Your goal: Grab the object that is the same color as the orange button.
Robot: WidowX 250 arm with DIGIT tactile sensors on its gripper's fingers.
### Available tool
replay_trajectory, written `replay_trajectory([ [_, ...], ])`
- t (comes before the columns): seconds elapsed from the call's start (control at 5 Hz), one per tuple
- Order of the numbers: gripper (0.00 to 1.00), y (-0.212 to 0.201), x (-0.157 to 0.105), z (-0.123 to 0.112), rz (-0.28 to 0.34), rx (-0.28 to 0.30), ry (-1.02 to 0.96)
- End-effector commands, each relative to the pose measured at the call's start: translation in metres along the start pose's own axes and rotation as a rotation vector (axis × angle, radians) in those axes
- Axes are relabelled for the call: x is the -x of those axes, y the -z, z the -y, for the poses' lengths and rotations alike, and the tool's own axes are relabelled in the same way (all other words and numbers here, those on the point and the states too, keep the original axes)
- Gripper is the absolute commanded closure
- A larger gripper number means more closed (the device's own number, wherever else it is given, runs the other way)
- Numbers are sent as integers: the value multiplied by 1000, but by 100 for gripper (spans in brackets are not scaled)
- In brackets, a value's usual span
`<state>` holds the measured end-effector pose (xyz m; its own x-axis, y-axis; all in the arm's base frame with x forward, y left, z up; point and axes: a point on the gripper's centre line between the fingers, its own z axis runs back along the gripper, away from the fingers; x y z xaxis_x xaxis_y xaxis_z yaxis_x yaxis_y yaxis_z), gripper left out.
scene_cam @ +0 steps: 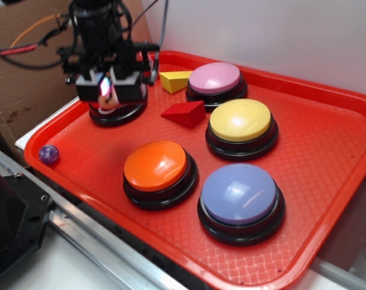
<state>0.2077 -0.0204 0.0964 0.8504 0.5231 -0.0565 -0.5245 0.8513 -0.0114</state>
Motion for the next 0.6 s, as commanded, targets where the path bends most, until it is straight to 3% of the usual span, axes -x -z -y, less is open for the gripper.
replay_trajectory([
  [0.0, 100, -79, 2, 5, -1, 150, 439],
  [0.2, 100, -90, 10, 1, 81, 159, 524],
  [0.4, 100, -83, 3, -1, 51, 133, 447],
])
